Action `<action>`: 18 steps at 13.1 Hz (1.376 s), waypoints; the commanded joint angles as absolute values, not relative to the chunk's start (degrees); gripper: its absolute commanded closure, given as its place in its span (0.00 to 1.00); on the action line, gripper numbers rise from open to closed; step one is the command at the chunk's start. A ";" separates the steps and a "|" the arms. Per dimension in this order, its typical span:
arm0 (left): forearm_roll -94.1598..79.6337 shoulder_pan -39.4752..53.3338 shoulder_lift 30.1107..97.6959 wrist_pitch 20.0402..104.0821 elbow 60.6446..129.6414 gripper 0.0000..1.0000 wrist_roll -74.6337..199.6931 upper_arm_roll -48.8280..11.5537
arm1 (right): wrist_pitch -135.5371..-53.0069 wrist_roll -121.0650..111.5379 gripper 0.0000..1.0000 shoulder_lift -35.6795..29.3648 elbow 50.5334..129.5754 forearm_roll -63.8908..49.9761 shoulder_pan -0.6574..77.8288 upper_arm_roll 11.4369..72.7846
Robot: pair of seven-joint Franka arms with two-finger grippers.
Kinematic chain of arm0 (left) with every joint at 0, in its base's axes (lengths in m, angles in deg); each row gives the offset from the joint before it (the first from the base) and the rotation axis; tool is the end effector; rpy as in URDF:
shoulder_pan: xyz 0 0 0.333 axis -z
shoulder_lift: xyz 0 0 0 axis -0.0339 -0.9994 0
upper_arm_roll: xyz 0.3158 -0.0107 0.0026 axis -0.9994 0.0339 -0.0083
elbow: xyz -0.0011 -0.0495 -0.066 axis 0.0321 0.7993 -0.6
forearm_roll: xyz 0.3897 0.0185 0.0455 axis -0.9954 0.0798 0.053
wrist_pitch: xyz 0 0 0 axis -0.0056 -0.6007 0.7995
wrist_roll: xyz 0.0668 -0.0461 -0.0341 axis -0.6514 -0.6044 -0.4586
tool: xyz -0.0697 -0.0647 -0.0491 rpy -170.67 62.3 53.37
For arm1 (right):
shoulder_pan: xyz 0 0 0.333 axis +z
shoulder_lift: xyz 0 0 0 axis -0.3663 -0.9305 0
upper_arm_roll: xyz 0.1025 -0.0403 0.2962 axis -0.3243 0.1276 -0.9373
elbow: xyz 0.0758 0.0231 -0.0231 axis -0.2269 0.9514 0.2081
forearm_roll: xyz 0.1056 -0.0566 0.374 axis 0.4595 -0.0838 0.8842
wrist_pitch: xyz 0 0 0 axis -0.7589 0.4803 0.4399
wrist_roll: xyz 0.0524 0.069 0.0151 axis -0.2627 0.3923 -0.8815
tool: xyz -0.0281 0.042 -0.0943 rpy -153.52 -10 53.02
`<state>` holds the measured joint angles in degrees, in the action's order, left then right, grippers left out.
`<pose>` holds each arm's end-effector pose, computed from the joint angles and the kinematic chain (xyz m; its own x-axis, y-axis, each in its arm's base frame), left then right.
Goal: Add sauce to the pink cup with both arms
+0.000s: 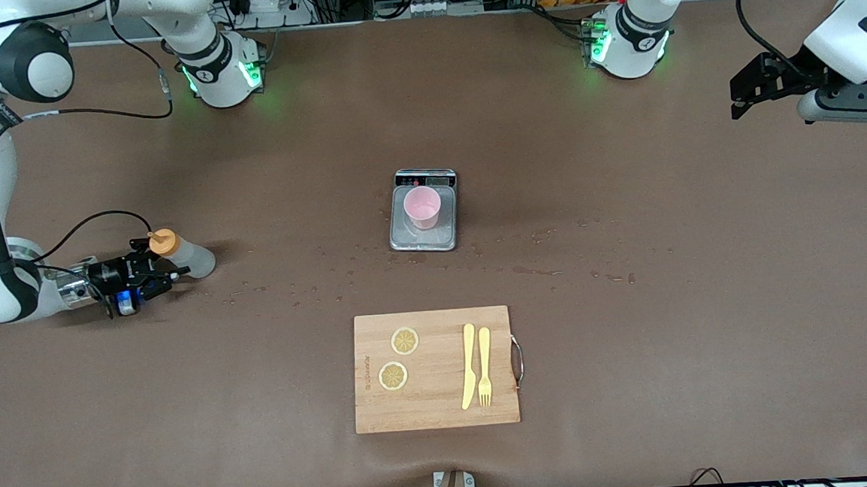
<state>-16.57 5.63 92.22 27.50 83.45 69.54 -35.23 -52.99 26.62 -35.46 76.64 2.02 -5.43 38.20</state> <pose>0.5192 -0.0841 0.6560 0.9844 -0.1688 -0.0490 -0.1693 -0.9855 -0.0063 0.5519 -0.1936 0.0942 0.0684 -0.2101 -0.9753 -0.9535 -0.3015 -0.0019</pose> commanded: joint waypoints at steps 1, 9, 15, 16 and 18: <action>-17.40 5.35 92.60 27.34 83.41 0.00 70.56 -34.94 | -52.74 28.21 0.02 -34.72 73.57 -0.03 -5.50 37.89; -17.05 5.44 92.86 27.34 83.32 0.00 70.56 -34.85 | -51.51 27.78 0.00 -31.21 58.21 -11.52 -4.27 37.63; -17.05 4.91 92.60 27.34 83.15 0.00 70.56 -35.03 | -48.36 27.51 0.00 -24.53 51.86 -16.01 -0.32 36.40; -17.05 4.82 92.60 27.34 83.06 0.00 70.65 -35.20 | -48.17 27.51 0.00 -22.60 51.94 -17.25 0.82 36.48; -17.13 4.74 92.78 27.08 83.14 0.00 70.74 -35.38 | -47.39 27.51 0.00 -18.91 51.85 -20.85 3.37 36.40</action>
<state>-16.57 5.27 92.22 27.50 83.29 69.54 -35.47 -48.26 27.04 -22.99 51.26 -17.02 1.12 36.44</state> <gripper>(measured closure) 0.000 0.000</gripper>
